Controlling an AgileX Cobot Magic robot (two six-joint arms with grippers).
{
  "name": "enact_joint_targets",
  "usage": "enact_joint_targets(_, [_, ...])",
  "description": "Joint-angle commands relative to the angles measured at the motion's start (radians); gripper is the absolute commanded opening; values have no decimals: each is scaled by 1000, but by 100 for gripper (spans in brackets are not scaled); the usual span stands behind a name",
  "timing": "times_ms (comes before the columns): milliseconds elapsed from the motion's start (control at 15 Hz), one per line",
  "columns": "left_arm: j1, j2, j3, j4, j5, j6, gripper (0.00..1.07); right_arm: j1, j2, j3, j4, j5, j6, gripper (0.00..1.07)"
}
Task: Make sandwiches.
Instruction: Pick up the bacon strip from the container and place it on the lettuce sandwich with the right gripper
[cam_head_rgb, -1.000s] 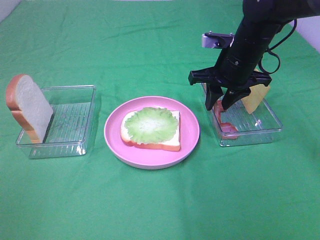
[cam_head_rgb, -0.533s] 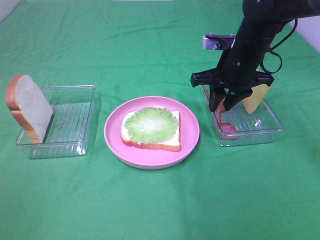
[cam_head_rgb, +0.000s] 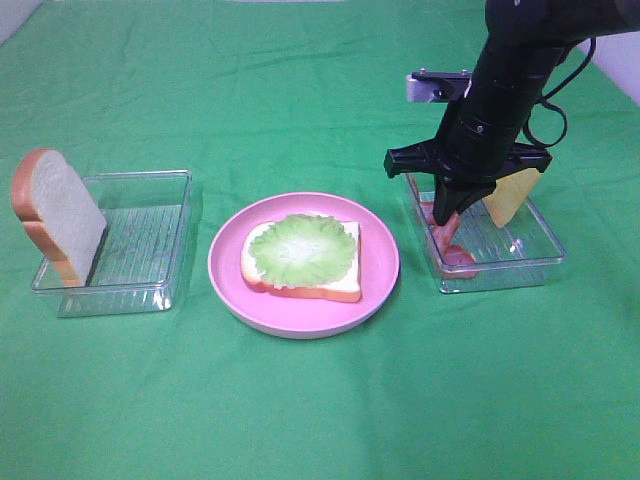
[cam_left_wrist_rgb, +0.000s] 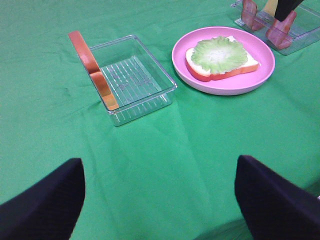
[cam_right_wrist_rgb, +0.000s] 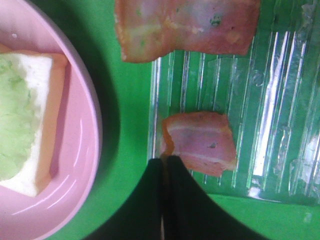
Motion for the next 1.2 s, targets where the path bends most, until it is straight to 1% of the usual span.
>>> enact_joint_targets(67, [-6,-20,2,-4,-12,2,78,-1,-41,-4,-6,24,-14,0])
enact_joint_targets(333, [-6,-20,2,-4,-12,2,78,-1,-174,-4,22,62,-26,0])
enact_joint_targets(467, [-6,-20,2,-4,-12,2,78,-1,-227,-4,65,66,-26,0])
enact_joint_targets(533, [-6,-20,2,-4,-12,2,78,-1,-251,-4,107,67,-42,0])
enact_joint_targets(667, [-6,-20,2,-4,-12,2,78,-1,-276,-4,231,83,-126,0])
enact_joint_targets(733, [-6,-20,2,-4,-12,2,78,0,-276,-2,329,97,-190,0])
enact_joint_targets(800, [-6,-20,2,-4,-12,2,78,0,-276,-2,487,98,-292,0])
enact_joint_targets(933, [-6,-20,2,-4,-12,2,78,0,-275,-2,607,62,-367,0])
enact_joint_targets(1000, [-6,-20,2,-4,-12,2,78,0,-272,-2,640,54,-381,0])
enact_joint_targets(1200, [-6,-20,2,-4,-12,2,78,0,-212,-2,814,60,-465,0])
